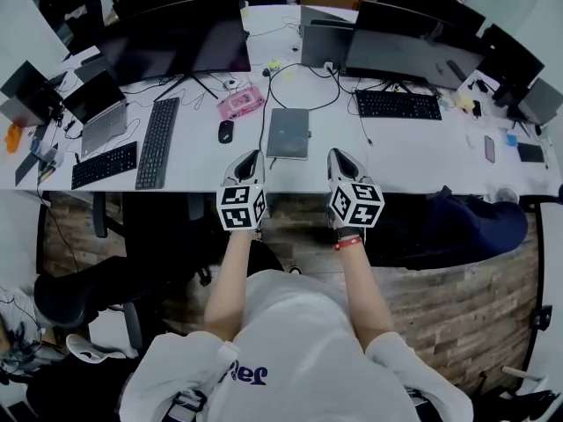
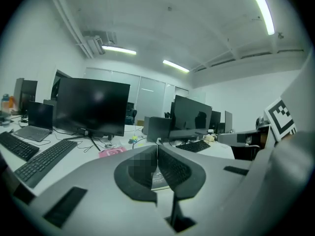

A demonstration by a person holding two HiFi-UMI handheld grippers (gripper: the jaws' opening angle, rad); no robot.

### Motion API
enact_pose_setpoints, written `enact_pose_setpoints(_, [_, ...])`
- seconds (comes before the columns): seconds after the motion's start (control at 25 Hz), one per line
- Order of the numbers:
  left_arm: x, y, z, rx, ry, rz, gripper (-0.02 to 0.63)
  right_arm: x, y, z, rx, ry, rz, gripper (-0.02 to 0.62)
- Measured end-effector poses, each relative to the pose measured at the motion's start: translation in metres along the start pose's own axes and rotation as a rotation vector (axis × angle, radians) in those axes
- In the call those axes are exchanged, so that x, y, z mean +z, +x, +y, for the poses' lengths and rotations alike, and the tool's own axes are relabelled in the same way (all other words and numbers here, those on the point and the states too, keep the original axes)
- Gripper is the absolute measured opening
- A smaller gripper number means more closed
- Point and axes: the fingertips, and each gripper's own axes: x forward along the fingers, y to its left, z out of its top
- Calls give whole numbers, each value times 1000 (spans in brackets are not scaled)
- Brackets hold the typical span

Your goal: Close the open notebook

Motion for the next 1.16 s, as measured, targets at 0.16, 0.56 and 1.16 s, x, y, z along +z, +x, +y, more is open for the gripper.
enact_pose_setpoints(0.16, [26,-22,-6,-15,-14,-63,22,8,-17,9,12,-17,-22,12])
enact_pose_setpoints(0.56, [38,-45,-29,-33,-31,-92,23,24,-43,22,35,-53,-54,12])
enact_pose_setpoints(1.16, [26,-50,-38,-43,-34,-55,23,22,-53,25,68,-98,-41,12])
